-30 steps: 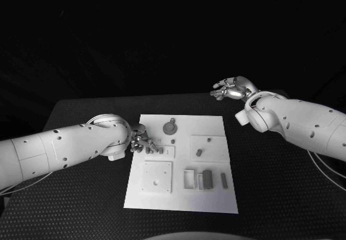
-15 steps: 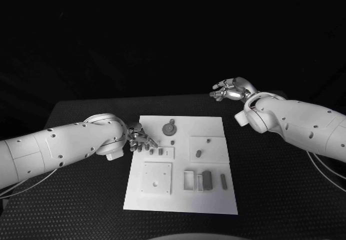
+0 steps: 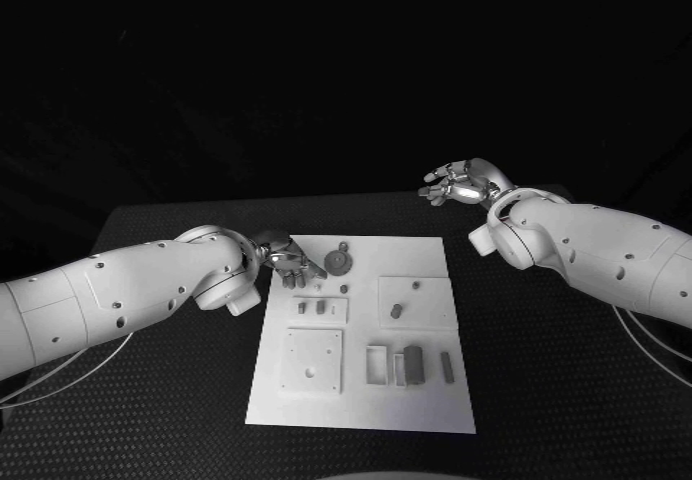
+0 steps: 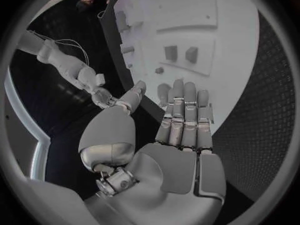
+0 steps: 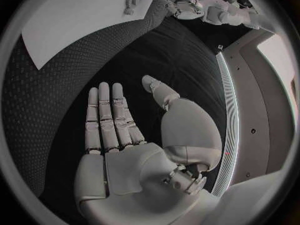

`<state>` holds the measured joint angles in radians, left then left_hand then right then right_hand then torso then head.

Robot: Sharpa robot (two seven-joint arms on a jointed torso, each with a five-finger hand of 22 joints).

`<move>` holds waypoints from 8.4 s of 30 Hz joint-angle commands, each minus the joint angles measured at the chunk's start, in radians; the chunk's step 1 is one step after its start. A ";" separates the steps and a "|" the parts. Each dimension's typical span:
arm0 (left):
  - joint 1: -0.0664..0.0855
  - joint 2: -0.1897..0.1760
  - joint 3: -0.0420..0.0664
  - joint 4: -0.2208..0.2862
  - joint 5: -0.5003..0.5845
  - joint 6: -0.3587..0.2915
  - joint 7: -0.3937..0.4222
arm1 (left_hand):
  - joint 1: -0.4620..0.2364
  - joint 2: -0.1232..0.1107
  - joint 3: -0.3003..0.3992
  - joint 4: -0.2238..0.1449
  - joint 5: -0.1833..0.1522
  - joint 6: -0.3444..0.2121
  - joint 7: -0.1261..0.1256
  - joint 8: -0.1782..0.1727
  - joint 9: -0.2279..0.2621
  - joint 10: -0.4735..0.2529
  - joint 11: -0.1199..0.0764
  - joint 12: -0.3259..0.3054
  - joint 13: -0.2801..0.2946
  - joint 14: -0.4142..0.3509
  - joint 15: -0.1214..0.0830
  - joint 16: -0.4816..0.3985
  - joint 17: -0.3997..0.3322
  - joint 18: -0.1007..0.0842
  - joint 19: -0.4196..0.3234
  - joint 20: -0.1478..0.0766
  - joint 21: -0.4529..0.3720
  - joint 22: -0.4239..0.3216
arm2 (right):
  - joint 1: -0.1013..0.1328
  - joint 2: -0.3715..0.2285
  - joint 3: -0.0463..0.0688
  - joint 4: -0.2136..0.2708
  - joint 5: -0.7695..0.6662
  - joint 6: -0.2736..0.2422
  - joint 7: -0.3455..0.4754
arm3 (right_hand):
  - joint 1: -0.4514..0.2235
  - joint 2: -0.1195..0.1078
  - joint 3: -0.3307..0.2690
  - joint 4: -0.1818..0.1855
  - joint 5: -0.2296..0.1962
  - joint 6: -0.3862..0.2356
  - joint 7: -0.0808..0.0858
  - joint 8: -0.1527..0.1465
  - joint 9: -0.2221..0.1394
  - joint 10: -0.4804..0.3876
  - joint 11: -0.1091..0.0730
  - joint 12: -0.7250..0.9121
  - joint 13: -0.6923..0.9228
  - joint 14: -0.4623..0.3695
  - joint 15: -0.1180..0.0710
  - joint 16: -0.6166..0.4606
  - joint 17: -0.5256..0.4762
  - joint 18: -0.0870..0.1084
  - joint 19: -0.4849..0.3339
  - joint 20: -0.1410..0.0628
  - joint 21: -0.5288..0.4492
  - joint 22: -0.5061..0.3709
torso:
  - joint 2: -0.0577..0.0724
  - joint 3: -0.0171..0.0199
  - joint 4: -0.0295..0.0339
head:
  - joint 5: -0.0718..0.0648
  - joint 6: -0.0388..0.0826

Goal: Assemble the parts on the task board

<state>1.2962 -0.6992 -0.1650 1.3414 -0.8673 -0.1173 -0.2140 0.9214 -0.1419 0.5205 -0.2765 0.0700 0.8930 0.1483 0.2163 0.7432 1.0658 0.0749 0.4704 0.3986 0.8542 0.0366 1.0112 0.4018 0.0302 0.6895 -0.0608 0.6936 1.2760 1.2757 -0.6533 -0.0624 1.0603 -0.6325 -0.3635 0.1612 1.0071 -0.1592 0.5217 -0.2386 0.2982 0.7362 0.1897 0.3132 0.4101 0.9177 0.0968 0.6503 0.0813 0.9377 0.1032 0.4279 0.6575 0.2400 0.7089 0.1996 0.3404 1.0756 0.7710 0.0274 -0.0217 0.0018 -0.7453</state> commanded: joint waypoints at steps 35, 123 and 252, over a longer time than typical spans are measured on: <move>-0.038 0.144 -0.036 -0.122 -0.686 -0.112 0.344 | 0.263 -0.019 0.041 -0.006 -0.009 0.053 -0.015 0.000 -0.147 0.121 0.012 -0.321 -0.187 0.194 -0.060 0.153 0.068 0.029 0.187 -0.063 0.090 0.056 | -0.001 0.009 0.000 -0.008 0.001 0.013 0.015 | -0.003 0.003 -0.001 0.001 0.007 0.010 0.025 0.005 -0.002 -0.120 0.075 0.007 -0.003 0.000 0.008 -0.004 0.003 -0.011 0.009 0.002 -0.006 0.004 | 0.002 -0.0001 -0.0033 | -0.009 0.011; -0.092 0.200 -0.043 -0.208 -0.709 -0.125 0.367 | 0.280 0.086 0.069 -0.011 0.025 0.168 -0.046 0.062 -0.189 0.275 -0.036 -0.360 -0.176 0.338 -0.109 0.233 0.051 0.044 0.250 -0.103 0.176 0.035 | -0.001 0.014 0.000 0.003 0.001 0.011 0.017 | -0.005 0.004 -0.003 0.001 0.007 0.010 0.026 0.006 -0.004 -0.120 0.075 0.009 -0.006 0.001 0.008 -0.005 0.005 -0.011 0.011 0.002 -0.011 0.010 | 0.001 0.0002 -0.0027 | -0.019 -0.005; -0.093 0.056 0.026 -0.135 -0.551 -0.050 0.359 | 0.270 0.092 0.085 -0.011 0.022 0.176 -0.049 0.065 -0.198 0.300 -0.043 -0.381 -0.178 0.355 -0.117 0.221 0.045 0.035 0.259 -0.112 0.166 0.032 | -0.001 0.006 0.000 0.002 0.001 0.011 0.017 | -0.004 0.004 -0.004 -0.001 0.007 0.009 0.025 0.009 -0.008 -0.121 0.075 0.011 -0.009 0.002 0.008 -0.009 0.008 -0.011 0.015 0.002 -0.022 0.020 | 0.001 0.0003 -0.0022 | -0.017 -0.013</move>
<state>1.2040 -0.6496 -0.1369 1.2016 -1.4072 -0.1808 0.1415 1.1905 -0.0594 0.6003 -0.2855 0.0888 1.0588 0.0993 0.2782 0.5444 1.3602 0.0310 0.0839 0.2223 1.2113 -0.0715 1.2275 0.4448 0.0541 0.9467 -0.1319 0.8632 1.3066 1.2751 -0.6487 -0.0624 1.0629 -0.6298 -0.3632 0.1671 1.0071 -0.1592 0.5217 -0.2386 0.3021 0.7365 0.1895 0.3164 0.4040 0.9176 0.0969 0.6581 0.0730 0.9377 0.1032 0.4241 0.6643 0.2401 0.7162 0.1996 0.3246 1.0940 0.7717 0.0280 -0.0225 -0.0140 -0.7574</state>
